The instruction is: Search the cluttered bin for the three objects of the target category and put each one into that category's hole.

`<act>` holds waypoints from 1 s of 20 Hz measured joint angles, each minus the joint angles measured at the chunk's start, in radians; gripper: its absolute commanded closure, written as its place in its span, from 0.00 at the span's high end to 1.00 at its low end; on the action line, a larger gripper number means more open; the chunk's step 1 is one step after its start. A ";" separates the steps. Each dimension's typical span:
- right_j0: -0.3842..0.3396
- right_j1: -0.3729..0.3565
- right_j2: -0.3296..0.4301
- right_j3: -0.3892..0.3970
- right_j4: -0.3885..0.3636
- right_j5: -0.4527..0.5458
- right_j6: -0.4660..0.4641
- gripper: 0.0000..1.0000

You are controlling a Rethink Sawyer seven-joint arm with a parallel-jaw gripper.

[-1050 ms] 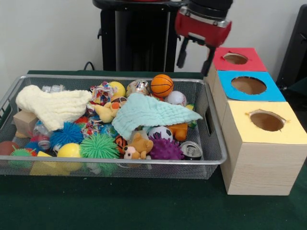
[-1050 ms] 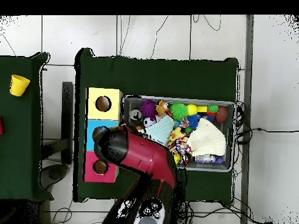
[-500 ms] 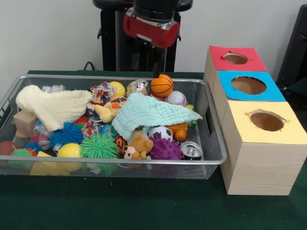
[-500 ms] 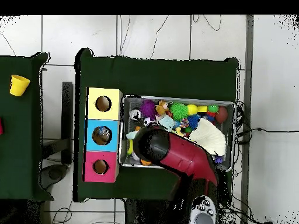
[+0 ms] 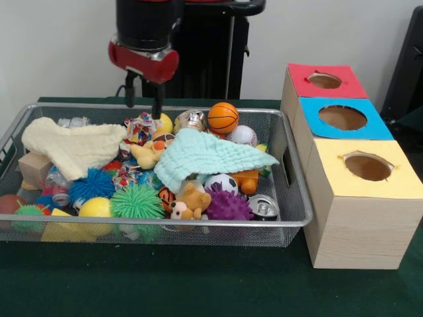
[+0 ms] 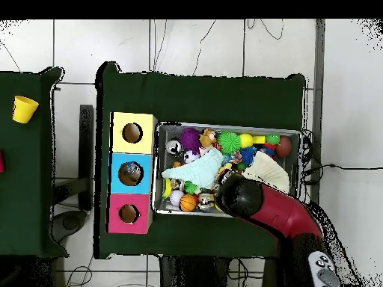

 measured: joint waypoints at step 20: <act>-0.256 0.090 0.315 -0.097 -0.325 0.055 -0.023 1.00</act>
